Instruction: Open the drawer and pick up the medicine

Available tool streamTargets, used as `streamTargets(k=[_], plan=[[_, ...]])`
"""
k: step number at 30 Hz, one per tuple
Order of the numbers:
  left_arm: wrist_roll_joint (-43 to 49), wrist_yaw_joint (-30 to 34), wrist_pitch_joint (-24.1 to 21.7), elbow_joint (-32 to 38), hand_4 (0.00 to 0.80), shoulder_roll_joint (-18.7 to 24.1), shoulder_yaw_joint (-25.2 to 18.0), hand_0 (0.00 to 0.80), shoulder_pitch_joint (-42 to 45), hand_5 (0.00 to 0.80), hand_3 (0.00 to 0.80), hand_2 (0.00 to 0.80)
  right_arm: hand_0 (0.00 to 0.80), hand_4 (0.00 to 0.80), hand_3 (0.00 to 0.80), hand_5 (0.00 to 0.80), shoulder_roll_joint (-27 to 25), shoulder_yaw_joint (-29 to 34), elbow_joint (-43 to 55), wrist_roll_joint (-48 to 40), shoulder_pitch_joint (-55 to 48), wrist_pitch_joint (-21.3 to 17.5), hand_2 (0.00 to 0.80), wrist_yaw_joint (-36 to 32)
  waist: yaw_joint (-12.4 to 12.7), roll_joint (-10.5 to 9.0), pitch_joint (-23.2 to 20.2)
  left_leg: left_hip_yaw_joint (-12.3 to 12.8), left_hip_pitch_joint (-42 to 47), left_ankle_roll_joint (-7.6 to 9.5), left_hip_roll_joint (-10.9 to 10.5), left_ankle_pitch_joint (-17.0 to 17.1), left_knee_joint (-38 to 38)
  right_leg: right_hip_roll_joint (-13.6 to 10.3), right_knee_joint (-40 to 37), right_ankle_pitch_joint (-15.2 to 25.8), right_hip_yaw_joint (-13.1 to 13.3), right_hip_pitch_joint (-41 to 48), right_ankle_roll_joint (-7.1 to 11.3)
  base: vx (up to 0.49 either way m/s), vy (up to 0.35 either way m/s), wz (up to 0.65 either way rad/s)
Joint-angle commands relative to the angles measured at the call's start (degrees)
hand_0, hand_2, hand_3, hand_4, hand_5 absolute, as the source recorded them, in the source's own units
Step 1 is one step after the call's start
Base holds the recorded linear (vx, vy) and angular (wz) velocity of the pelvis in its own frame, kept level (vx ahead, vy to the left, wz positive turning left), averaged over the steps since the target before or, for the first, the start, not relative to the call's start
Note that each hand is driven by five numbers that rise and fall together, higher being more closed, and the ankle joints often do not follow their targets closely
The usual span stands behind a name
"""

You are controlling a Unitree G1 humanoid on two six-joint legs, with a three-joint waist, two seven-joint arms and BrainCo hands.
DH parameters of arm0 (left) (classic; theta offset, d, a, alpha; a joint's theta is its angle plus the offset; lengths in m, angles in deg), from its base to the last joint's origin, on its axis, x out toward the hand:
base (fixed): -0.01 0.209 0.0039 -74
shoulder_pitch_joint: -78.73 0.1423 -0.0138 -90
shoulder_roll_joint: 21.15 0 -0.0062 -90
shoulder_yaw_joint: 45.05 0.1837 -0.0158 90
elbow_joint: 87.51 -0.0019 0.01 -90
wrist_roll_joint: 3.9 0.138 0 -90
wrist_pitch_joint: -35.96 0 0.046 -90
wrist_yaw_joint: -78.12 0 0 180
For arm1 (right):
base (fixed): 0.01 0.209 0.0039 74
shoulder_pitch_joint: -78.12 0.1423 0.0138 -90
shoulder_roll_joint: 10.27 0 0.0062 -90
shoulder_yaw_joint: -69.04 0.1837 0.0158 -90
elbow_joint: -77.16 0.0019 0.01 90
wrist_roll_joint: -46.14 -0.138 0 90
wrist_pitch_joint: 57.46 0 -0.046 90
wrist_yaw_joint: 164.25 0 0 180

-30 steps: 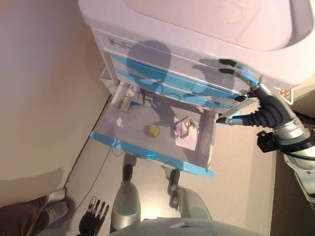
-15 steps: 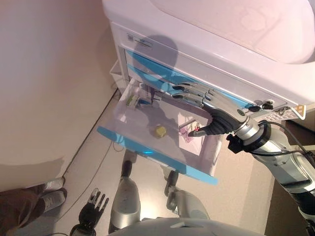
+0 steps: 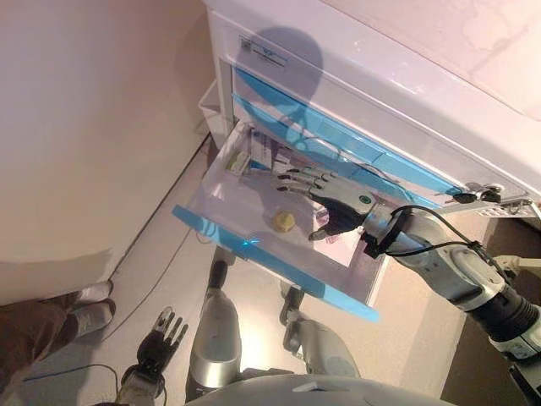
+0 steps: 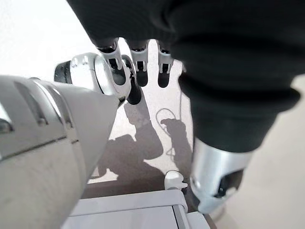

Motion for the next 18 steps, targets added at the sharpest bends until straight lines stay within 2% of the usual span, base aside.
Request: streamTargets(k=[1, 7, 18], plan=[[1.07, 0.78, 0.08, -0.77, 0.0, 1.36, 2.49, 0.0, 0.1, 0.0, 0.0, 0.0, 0.0, 0.0, 0.0, 0.0, 0.84, -2.84, 0.92, 0.12, 3.11, 0.8, 0.0, 4.46, 0.44, -0.28, -1.12, 1.52, -2.64, 4.17, -4.26, 0.29, -0.55, -1.84, 2.72, 0.13, 0.73, 0.86, 3.06, -0.023, 0.015, 0.11], [1.23, 1.1, 0.55, -1.25, 0.0, 1.53, 3.26, 0.0, -0.98, 0.0, 0.0, 0.0, 0.0, 0.0, 0.0, 0.0, 2.61, -7.96, -7.26, 2.46, 5.54, 1.63, 0.0, 8.38, 1.1, 0.38, -0.64, 1.19, -3.04, 4.31, -4.63, 0.35, -0.41, -2.21, 2.98, 0.12, 0.04, 0.47, 2.94, -0.018, 0.008, 0.08], [1.28, 0.47, 0.76, -0.89, 0.0, 1.1, 3.78, 0.0, -1.34, 0.0, 0.0, 0.0, 0.0, 0.0, 0.0, 0.0, 4.43, -11.05, -14.33, 5.55, 6.43, 2.12, 0.0, 12.38, 1.36, 1.0, -0.29, 0.96, -3.19, 4.53, -4.96, 0.34, -0.46, -2.61, 3.38, 0.2, -0.37, -0.26, 2.97, -0.004, 0.006, 0.02]])
